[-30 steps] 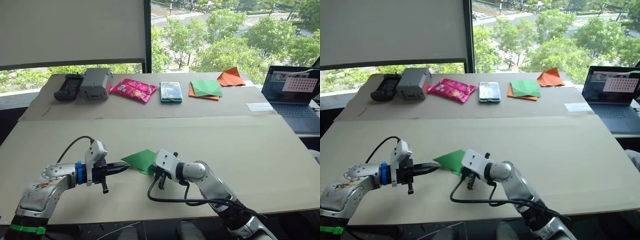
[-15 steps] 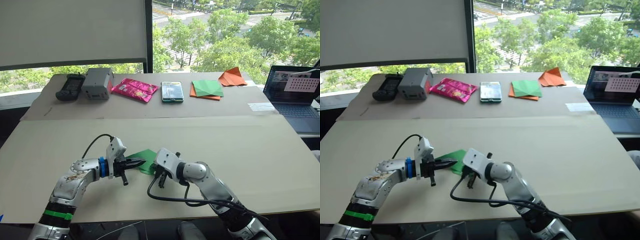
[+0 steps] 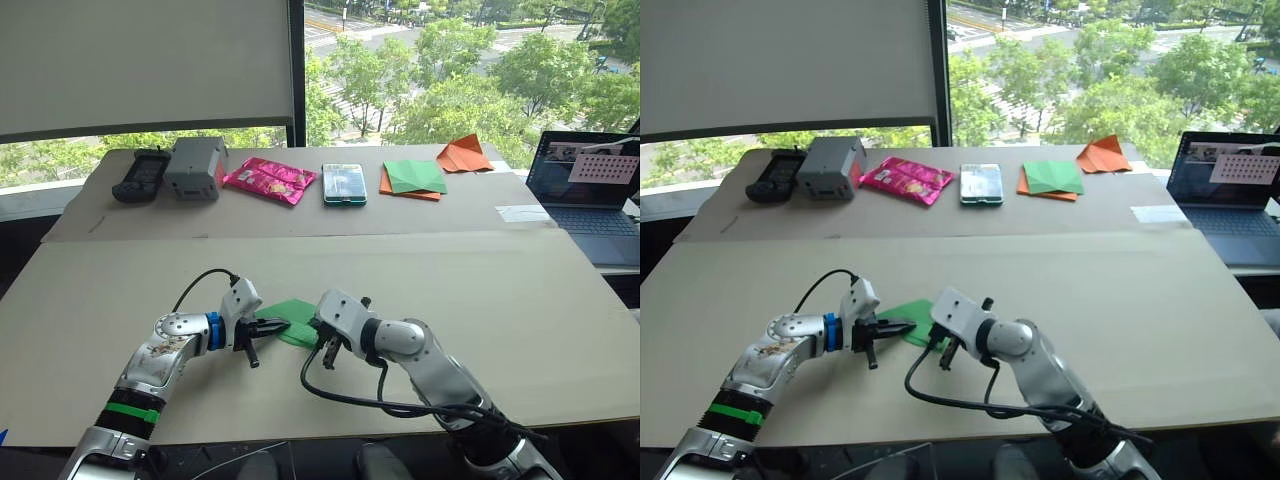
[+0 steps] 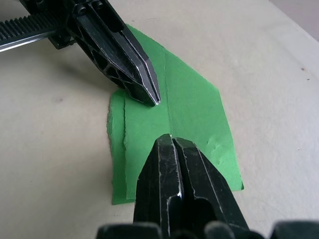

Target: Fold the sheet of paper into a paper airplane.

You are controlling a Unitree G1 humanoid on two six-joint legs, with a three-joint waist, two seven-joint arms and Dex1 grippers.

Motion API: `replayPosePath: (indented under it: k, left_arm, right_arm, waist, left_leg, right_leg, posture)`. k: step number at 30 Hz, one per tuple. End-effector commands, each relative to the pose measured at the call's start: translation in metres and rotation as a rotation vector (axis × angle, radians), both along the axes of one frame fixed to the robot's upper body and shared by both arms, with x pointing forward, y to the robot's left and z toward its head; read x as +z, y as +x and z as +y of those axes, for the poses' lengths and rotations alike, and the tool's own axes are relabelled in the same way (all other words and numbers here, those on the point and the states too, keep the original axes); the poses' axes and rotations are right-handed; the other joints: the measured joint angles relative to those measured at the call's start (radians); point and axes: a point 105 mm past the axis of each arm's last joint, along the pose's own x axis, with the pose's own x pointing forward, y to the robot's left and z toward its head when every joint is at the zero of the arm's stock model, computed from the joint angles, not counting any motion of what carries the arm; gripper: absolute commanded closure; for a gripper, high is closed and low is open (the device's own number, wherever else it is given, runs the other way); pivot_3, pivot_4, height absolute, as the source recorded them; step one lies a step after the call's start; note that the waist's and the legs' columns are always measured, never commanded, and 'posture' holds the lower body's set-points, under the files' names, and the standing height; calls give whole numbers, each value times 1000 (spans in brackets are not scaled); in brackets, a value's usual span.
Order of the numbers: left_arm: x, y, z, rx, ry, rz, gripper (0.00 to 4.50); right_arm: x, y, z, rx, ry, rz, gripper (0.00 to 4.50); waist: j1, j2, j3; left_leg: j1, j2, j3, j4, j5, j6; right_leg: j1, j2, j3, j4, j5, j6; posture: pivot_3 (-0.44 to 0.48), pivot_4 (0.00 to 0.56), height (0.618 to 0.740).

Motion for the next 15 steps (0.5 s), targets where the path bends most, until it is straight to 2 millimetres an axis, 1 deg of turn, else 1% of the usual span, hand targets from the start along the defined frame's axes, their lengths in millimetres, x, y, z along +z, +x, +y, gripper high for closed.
replayPosePath:
  k: [1, 4, 7, 10, 11, 15]
  left_arm:
    - [-13, -9, 13, 14, 39, 57, 4500]
    - [-14, -11, 16, 28, 43, 61, 4500]
    - [-17, -11, 18, 39, 51, 63, 4500]
    - [-19, -11, 14, 44, 52, 57, 4500]
    - [-19, -11, 13, 45, 52, 56, 4500]
    - [-23, -13, 13, 43, 68, 56, 4500]
  right_arm:
    - [10, 3, -5, -40, 35, -24, 4457]
    - [11, 9, -12, -102, 84, -1, 4457]
    - [16, 10, -18, -146, 176, 43, 4457]
    - [18, 8, -23, -172, 284, 124, 3633]
    - [17, 6, -24, -171, 303, 147, 3246]
    - [7, 15, -32, -257, 335, 240, 1889]
  waist:
    - [-3, 1, -1]
    - [-6, 1, -1]
    - [-7, 1, -1]
    - [-7, 2, -2]
    - [-7, 3, -2]
    - [-7, 4, -4]
  left_leg:
    - [0, 0, 0, 0, 0, 0]
    - [0, 0, 0, 0, 0, 0]
    - [0, 0, 0, 0, 0, 0]
    - [0, 0, 0, 0, 0, 0]
    - [0, 0, 0, 0, 0, 0]
    - [0, 0, 0, 0, 0, 0]
  right_leg:
    - [0, 0, 0, 0, 0, 0]
    - [0, 0, 0, 0, 0, 0]
    - [0, 0, 0, 0, 0, 0]
    - [0, 0, 0, 0, 0, 0]
    - [0, 0, 0, 0, 0, 0]
    - [0, 0, 0, 0, 0, 0]
  posture:
    - [0, 150, 740]
    - [0, 150, 740]
    - [0, 150, 740]
    - [0, 150, 740]
    - [0, 150, 740]
    - [0, 150, 740]
